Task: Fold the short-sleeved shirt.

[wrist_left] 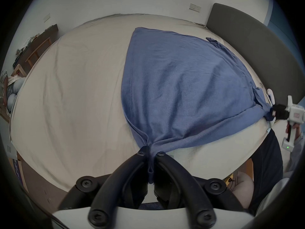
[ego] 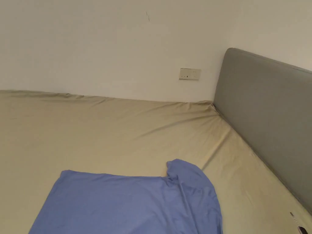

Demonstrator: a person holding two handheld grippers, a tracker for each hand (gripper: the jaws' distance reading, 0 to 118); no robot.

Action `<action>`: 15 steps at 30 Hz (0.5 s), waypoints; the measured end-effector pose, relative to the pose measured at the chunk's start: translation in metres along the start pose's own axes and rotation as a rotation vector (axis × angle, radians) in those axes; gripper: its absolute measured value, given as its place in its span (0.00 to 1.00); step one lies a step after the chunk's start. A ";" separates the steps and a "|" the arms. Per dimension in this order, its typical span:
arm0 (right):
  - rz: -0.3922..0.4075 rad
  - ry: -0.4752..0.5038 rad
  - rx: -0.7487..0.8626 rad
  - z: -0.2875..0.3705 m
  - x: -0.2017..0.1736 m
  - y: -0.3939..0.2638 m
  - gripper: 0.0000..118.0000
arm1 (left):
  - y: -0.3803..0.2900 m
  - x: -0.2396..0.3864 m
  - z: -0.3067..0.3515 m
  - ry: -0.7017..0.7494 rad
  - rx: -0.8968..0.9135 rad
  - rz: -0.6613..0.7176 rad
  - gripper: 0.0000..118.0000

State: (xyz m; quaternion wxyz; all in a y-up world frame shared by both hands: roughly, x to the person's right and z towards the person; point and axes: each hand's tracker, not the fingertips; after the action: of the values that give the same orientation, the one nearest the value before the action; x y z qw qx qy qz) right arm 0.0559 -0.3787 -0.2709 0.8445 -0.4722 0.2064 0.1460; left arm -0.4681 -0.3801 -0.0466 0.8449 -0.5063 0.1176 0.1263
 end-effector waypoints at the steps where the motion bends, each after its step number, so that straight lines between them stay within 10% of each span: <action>1: -0.005 0.009 0.020 0.000 0.000 -0.003 0.43 | 0.000 0.000 0.001 0.001 0.004 0.004 0.03; 3: -0.054 0.099 0.017 0.002 0.003 -0.010 0.12 | -0.002 -0.003 0.004 -0.003 0.013 0.027 0.03; 15: -0.064 0.100 0.300 0.056 0.017 0.077 0.08 | 0.081 -0.005 0.040 -0.047 0.208 0.187 0.03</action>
State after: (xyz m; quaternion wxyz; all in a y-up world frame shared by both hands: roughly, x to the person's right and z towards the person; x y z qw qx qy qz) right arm 0.0482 -0.2903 -0.3099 0.8985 -0.3536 0.2523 0.0628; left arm -0.4971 -0.3083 -0.0935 0.8799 -0.3997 0.1569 0.2035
